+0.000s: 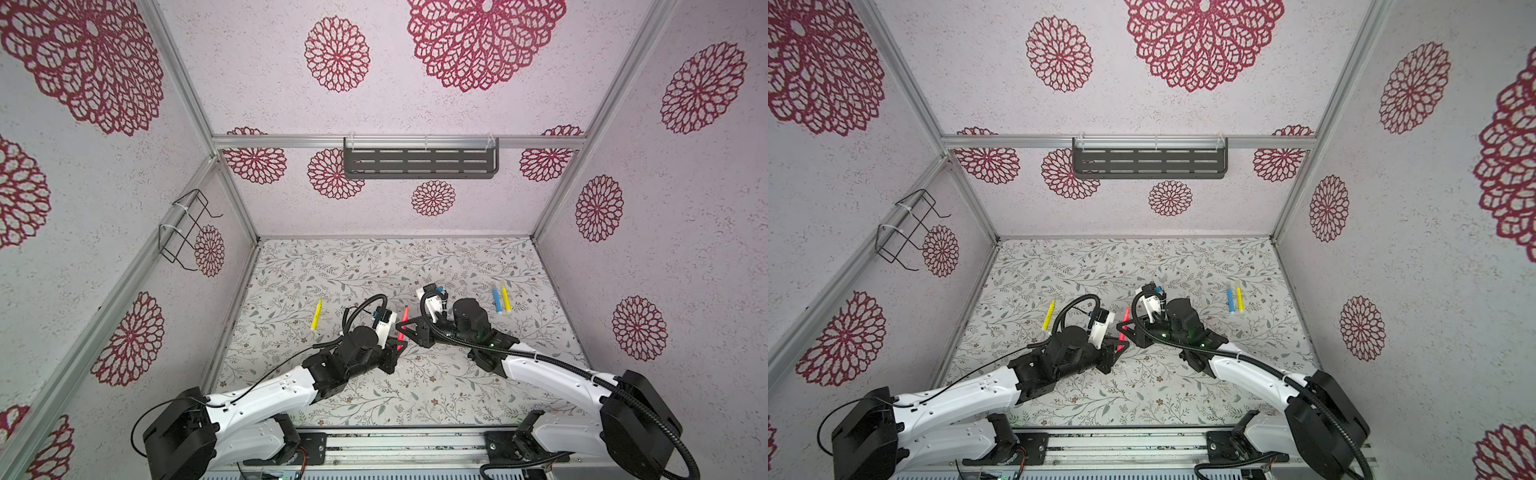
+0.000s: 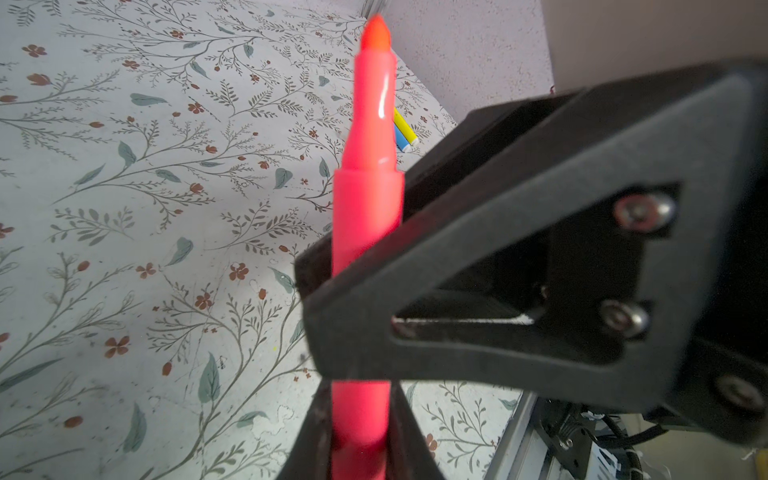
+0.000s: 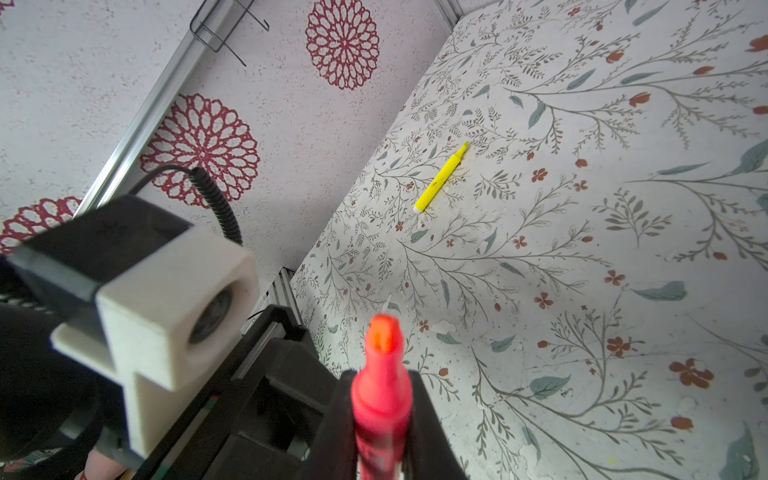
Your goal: Insert the pens into the pen caps
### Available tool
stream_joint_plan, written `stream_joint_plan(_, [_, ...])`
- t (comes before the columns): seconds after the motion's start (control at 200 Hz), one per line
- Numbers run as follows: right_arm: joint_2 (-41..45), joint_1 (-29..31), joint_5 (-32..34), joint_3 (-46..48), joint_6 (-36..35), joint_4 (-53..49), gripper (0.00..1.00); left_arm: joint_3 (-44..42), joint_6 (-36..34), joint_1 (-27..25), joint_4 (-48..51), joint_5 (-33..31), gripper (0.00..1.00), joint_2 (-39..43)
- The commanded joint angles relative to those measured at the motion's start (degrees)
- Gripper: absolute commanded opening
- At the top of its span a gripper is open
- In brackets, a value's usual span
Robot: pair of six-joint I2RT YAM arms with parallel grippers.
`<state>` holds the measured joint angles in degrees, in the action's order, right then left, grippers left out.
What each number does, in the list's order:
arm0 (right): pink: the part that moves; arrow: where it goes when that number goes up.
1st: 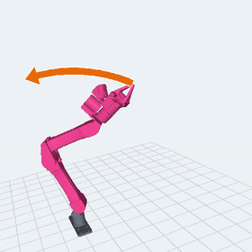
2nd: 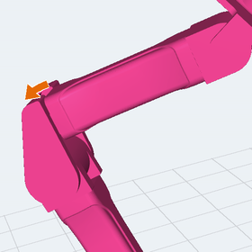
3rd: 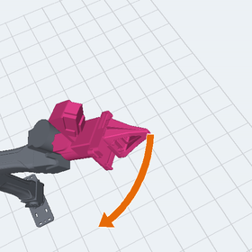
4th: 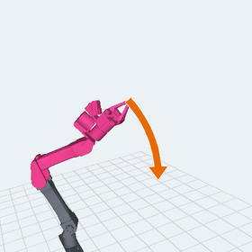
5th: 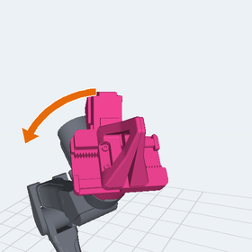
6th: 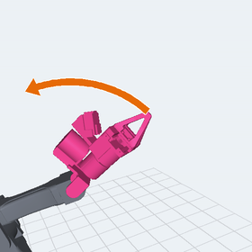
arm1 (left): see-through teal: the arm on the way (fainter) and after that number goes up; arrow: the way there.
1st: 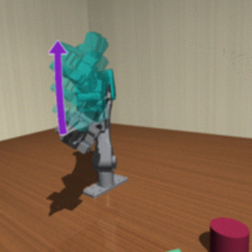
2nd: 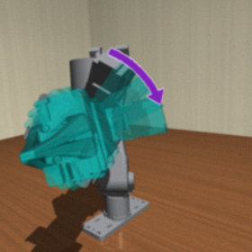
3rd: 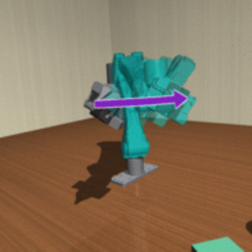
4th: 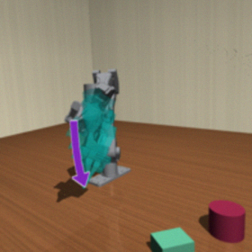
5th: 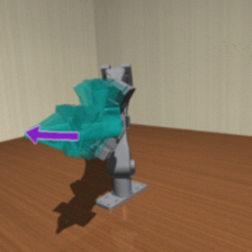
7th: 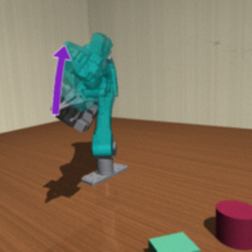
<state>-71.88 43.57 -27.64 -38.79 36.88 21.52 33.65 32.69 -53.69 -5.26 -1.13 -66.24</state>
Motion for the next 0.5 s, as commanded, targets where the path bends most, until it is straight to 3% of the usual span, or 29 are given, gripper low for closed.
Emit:
stream_joint_plan(0.0, [2.31,0.50,-0.01,-2.61,-1.64,0.87,0.09,0.11,0.26,0.75,-0.10,-1.20,0.00,0.27])
stream_joint_plan(0.195, [5.22,0.54,2.15,-3.35,-2.90,-2.66,0.51,-2.26,1.35,1.63,-1.85,-1.99,0.00,1.85])
stream_joint_plan(0.38, [10.24,0.46,6.27,-3.83,-4.39,-8.46,0.58,-5.07,2.16,2.96,-3.32,-2.12,0.00,5.10])
stream_joint_plan(0.495, [14.68,0.29,14.52,-5.13,-6.08,-17.61,0.62,-6.08,2.09,3.27,-2.70,-2.97,0.00,7.46])
